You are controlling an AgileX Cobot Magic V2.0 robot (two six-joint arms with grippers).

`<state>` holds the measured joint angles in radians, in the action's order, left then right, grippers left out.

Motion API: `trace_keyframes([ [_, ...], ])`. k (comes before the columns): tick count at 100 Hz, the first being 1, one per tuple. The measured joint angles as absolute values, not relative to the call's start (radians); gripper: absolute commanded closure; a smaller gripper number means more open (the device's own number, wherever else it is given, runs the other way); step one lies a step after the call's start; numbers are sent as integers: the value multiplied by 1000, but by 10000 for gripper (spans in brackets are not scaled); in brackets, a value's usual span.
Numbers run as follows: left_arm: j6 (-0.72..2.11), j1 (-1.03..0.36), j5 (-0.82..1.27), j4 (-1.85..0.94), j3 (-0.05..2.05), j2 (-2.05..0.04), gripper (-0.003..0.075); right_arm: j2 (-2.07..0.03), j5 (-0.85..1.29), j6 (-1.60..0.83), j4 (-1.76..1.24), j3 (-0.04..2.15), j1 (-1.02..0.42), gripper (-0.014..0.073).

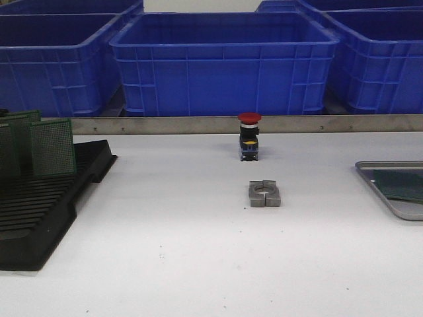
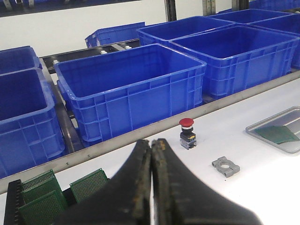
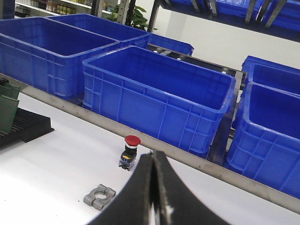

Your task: Place circuit board on tray

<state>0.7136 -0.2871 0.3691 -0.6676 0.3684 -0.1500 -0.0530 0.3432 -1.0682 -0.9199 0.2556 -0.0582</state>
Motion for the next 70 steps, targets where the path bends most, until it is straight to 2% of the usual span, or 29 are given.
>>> trace_keyframes([
  [55,713,-287,351,-642,366,-150,741,-53,345,-1068,-920,256,-58,649],
  [70,485,-263,257,-447,325,-150,741,-53,345,-1068,-920,256,-58,649],
])
